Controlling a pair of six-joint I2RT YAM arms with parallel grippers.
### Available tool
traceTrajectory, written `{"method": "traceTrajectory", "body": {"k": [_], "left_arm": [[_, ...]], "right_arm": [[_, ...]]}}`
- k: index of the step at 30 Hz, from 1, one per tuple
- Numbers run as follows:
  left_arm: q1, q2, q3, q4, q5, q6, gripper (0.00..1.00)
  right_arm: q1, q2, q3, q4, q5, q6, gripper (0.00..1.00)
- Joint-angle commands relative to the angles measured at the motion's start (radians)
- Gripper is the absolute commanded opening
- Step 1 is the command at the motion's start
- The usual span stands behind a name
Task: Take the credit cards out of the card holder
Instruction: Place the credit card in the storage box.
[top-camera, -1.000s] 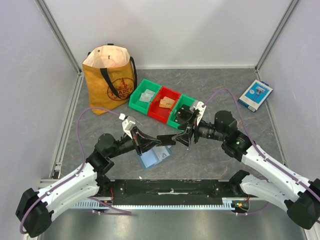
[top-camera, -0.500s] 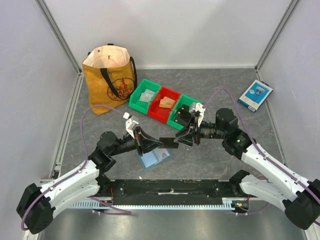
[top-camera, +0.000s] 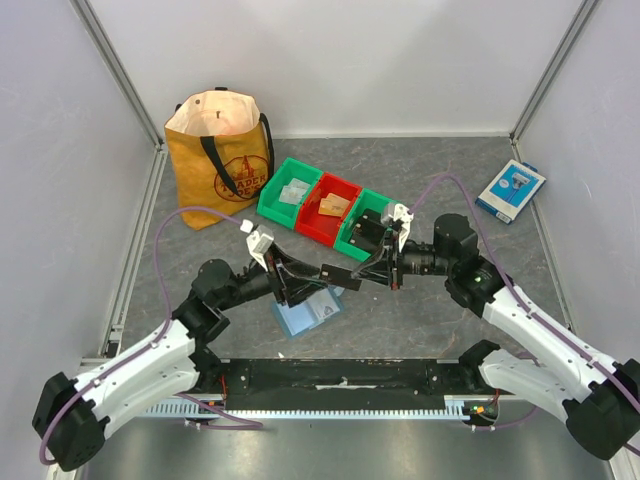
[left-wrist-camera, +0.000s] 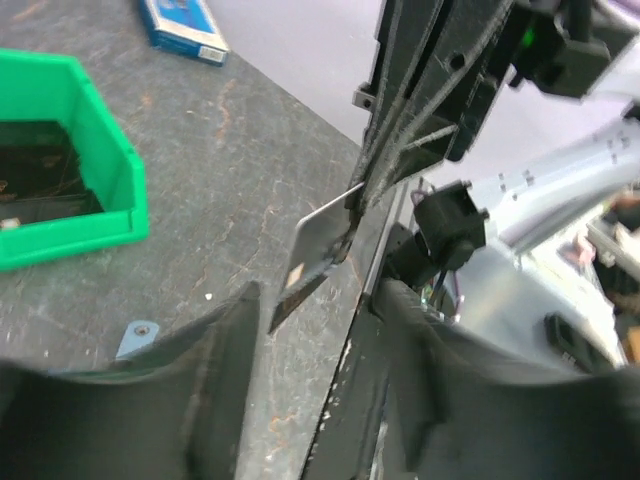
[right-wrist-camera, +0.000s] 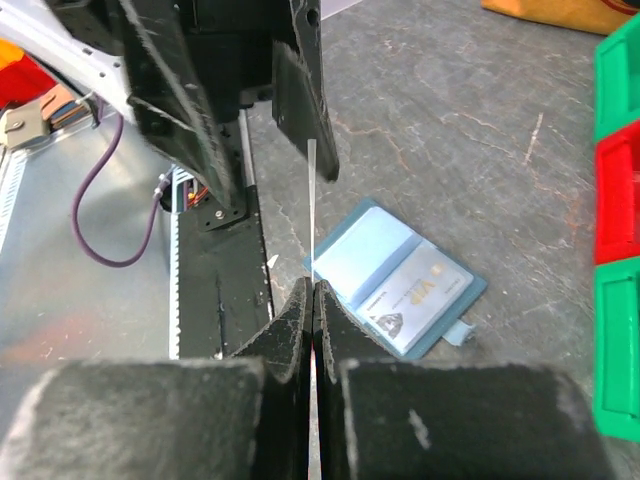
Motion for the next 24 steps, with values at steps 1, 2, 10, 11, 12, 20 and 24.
{"method": "traceTrajectory", "body": {"k": [1,2,10,11,12,20,24], "left_arm": [[0.0,-0.088,0.104,-0.23,-0.249,0.088,0.72],[0.003,-0.102,0.134,-0.308,-0.31,0.111,0.76],[0.001,-0.135,0.343,-0.801,-0.717,0.265,0.84],[0.001,-0.129,0.357,-0.837,-0.754,0.294,0.84],[0.003,-0.113,0.371,-0.865,-0.797,0.315,0.85],[0.012,-0.011,0.383,-0.939,-0.868,0.339,0.86],[0.017,-0.014,0.379,-0.961,-0.898,0.335,0.86]], "right_arm": [[-0.038,0.008,0.04,0.006,0.055,-0.013,0.0],[-0.044,0.016,0.044,0.006,0.07,-0.013,0.0],[-0.131,0.149,0.15,-0.132,0.275,-0.051,0.0],[-0.143,0.165,0.162,-0.146,0.312,-0.05,0.0],[-0.162,0.183,0.173,-0.154,0.343,-0.05,0.0],[-0.282,0.367,0.257,-0.208,0.457,-0.048,0.0],[-0.288,0.473,0.302,-0.212,0.441,-0.08,0.0]]}}
